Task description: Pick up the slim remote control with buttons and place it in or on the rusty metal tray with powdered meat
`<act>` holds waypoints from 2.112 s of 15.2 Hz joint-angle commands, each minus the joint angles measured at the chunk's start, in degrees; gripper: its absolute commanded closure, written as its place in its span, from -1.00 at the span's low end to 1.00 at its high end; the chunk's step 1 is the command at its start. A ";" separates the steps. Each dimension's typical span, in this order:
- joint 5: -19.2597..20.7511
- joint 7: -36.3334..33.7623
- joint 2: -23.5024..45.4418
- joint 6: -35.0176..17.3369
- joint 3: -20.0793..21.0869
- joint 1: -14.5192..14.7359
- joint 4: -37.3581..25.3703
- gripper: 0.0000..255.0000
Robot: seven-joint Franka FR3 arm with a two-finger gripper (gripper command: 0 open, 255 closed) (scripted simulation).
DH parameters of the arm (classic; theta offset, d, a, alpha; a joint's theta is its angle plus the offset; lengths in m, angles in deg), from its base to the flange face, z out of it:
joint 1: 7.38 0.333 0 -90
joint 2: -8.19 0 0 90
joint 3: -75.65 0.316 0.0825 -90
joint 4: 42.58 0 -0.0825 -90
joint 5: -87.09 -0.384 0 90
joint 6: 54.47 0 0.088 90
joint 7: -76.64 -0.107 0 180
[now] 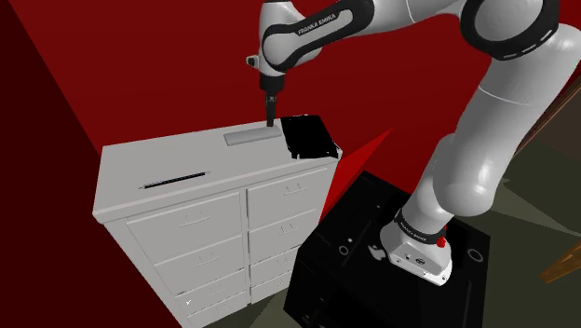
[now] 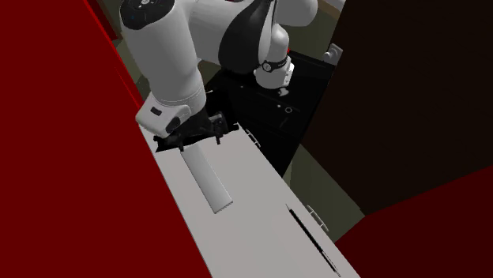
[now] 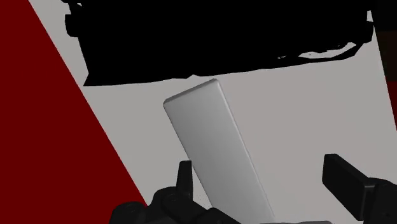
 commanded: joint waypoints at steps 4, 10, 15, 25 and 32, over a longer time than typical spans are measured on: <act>0.61 7.42 9.74 -2.90 1.64 0.88 -7.09 -1.00; 0.35 7.59 12.12 -6.91 1.74 0.76 -5.45 -1.00; 0.27 7.64 12.80 -7.94 1.76 0.73 -5.10 -1.00; 0.27 7.65 12.78 -7.90 1.75 0.72 -5.11 1.00; 0.41 7.57 11.54 -5.95 1.71 0.77 -5.84 1.00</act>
